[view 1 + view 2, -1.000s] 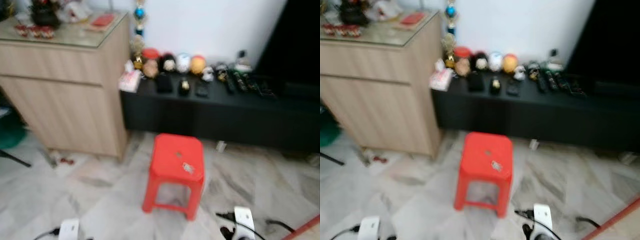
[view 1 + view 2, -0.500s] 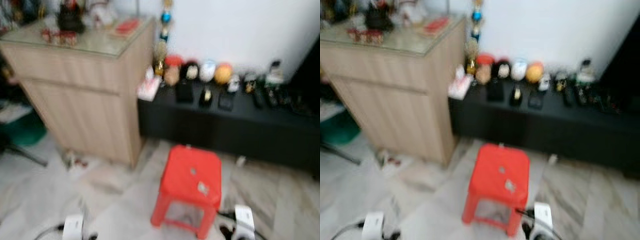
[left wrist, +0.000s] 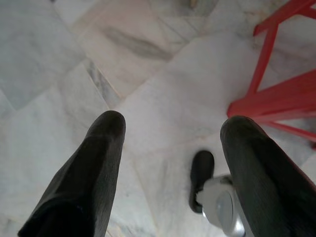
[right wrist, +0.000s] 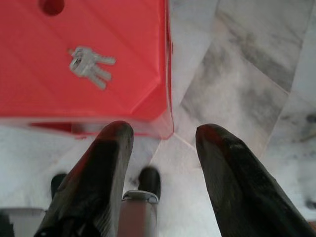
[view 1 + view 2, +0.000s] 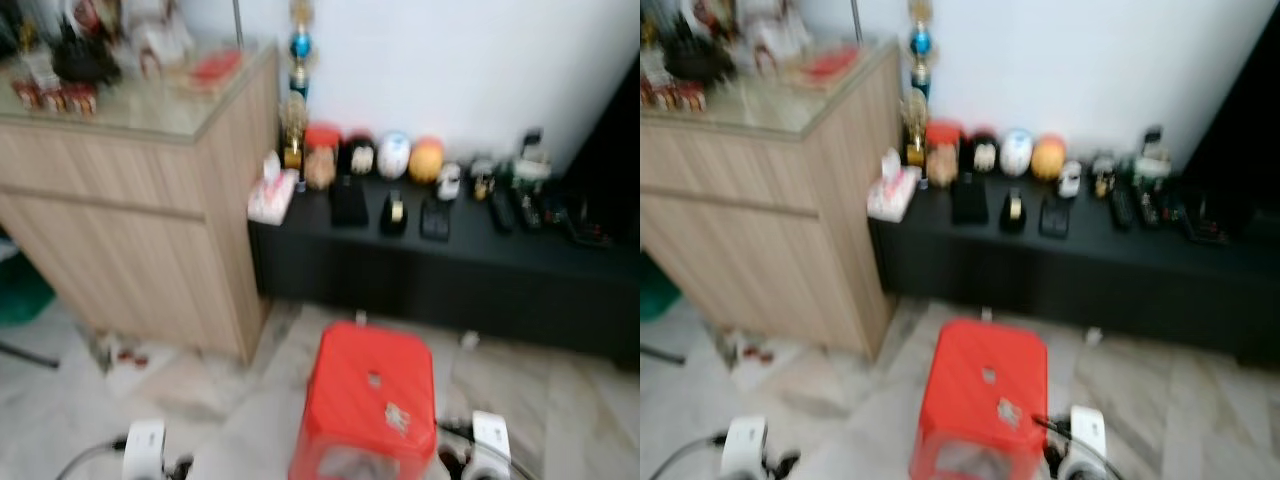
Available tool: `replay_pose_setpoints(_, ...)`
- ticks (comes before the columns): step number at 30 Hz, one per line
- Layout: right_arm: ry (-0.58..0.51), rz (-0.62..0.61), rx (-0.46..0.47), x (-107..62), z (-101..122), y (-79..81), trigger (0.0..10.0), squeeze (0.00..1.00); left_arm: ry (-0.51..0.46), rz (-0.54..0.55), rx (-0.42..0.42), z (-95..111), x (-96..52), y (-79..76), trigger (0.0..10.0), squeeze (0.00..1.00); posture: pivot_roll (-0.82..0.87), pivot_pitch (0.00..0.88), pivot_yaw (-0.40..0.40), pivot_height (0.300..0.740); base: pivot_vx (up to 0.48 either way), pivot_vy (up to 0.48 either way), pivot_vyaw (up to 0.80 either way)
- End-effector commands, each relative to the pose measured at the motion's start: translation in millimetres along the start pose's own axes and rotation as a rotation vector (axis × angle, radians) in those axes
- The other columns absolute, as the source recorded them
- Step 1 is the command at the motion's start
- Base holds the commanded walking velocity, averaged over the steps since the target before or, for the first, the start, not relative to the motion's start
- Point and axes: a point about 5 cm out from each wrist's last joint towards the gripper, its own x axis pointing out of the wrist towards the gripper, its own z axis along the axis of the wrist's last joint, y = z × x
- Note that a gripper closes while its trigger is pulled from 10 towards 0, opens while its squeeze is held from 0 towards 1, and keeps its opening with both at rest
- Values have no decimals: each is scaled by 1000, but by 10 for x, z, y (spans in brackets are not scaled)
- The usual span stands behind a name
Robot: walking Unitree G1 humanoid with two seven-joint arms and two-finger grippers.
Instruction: Hang keys on a hook
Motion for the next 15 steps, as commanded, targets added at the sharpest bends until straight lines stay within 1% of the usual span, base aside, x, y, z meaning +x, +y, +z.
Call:
replay_pose_setpoints(1,-26,-16,14,-22,-18,-73,10000,0,42,-12,2,-119,-20,-35,10000,0,97,47,-34,740,0,0,0)
replay_pose_setpoints(4,-83,-14,26,-27,26,-74,10000,0,42,-3,-5,-133,-24,-34,10000,0,111,43,-48,740,0,0,0)
replay_pose_setpoints(7,-115,-7,21,-32,48,-75,10000,0,37,5,-15,-146,-29,-29,10000,0,108,42,-56,740,0,0,0)
replay_pose_setpoints(8,-153,10,18,-20,129,-25,10000,0,36,6,-16,-147,-30,-28,10000,0,105,43,-59,740,0,0,0)
replay_pose_setpoints(10,-262,59,4,5,367,139,10000,0,35,7,-17,-152,-32,-27,10000,0,100,48,-65,740,0,0,0)
replay_pose_setpoints(11,-290,73,3,6,430,177,10000,0,35,6,-17,-155,-33,-28,10000,0,100,48,-68,740,0,0,0)
replay_pose_setpoints(13,-297,76,3,6,454,171,10000,0,35,5,-19,-159,-34,-33,10000,0,103,48,-73,740,0,0,0)
replay_pose_setpoints(14,-260,51,27,4,405,82,10000,0,36,3,-27,-168,-35,-40,10000,0,111,44,-75,740,0,0,0)
replay_pose_setpoints(15,-260,51,27,4,405,82,10000,0,36,3,-27,-168,-35,-40,10000,0,111,44,-75,740,0,0,0)
